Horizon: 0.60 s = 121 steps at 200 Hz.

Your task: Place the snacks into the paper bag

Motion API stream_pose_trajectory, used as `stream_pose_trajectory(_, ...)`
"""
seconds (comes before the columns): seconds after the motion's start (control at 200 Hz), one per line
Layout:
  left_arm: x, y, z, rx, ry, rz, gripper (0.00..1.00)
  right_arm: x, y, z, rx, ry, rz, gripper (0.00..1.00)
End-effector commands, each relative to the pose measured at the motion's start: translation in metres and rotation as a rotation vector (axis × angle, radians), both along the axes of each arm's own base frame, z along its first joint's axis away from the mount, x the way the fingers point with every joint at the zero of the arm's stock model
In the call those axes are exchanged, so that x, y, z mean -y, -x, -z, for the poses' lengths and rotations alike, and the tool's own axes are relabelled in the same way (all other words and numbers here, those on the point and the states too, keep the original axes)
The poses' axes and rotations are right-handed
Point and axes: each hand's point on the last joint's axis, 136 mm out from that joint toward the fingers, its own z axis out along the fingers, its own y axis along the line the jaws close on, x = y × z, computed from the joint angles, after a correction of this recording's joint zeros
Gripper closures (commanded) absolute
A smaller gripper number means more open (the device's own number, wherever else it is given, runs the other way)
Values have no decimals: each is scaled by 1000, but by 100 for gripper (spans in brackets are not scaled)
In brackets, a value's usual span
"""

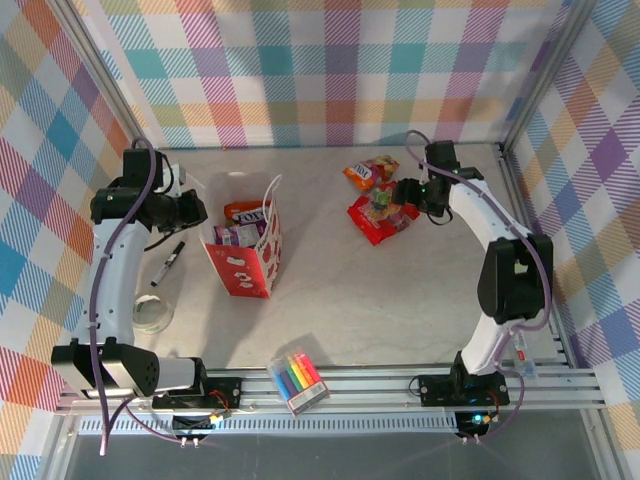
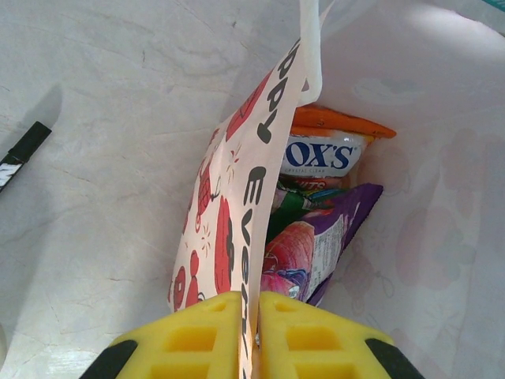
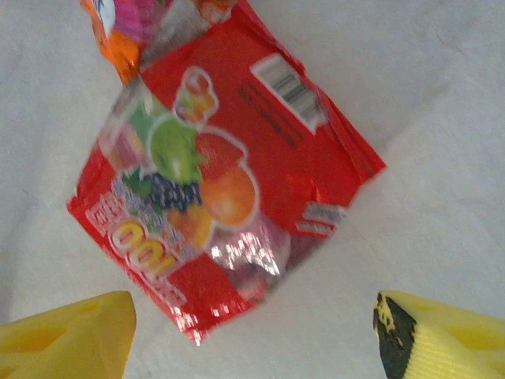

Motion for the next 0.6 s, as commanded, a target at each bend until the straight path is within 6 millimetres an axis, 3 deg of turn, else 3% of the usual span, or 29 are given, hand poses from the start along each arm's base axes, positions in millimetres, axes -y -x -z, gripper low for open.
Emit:
stream_pose_trajectory(0.0,-8,-2,-2,0,-6,-33,86,-10,-32,-14,42,-58,-9,21)
stream_pose_trajectory(0.28,-11,0,-2,0,-23,-42,86,-26,-97,-6,39,-87,-60,15)
stream_pose_trajectory(0.6,-15,-1,4,-16,-42,-55,86,-28,-136,26,5,-141,-41,5)
